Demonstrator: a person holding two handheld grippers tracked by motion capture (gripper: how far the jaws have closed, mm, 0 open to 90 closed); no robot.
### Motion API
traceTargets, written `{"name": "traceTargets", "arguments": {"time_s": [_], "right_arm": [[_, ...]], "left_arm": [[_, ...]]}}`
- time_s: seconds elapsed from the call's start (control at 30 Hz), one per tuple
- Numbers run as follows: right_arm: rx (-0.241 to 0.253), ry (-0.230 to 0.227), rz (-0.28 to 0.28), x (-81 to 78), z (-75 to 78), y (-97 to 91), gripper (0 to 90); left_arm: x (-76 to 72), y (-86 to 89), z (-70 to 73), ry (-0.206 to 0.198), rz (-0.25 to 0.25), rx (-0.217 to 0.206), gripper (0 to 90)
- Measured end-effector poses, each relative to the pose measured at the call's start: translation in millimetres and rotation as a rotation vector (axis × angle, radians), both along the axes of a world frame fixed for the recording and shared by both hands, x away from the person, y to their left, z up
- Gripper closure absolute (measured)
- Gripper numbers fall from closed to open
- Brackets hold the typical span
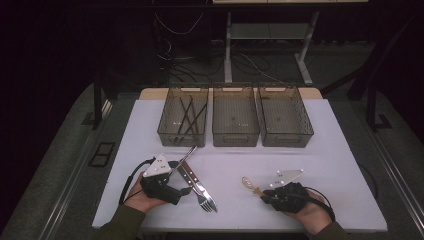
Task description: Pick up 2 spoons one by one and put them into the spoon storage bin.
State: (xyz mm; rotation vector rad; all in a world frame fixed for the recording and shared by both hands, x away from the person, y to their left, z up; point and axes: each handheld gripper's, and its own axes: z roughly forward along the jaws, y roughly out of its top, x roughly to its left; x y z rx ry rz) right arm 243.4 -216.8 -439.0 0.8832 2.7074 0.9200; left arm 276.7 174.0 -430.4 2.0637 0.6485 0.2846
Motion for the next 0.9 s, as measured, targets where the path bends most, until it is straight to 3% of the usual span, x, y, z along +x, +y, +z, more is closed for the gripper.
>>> {"name": "traceTargets", "arguments": {"time_s": [0.3,0.47,0.9], "right_arm": [[0.009,0.003,-0.005,0.6,-0.2,-1.2,76.5],[-0.002,-0.025,-0.005,0.2,1.8,-2.7,76.6],[0.058,-0.052,-0.033,10.0,13.0,-15.0,76.6]], "left_arm": [[-0.6,-1.3,0.0,-0.002,-0.003,0.005,0.0],[-1.6,-2.1,0.7,-0.003,-0.007,0.006,0.0],[-0.4,-4.3,-0.7,0.012,-0.020,-0.008,0.0]]}}
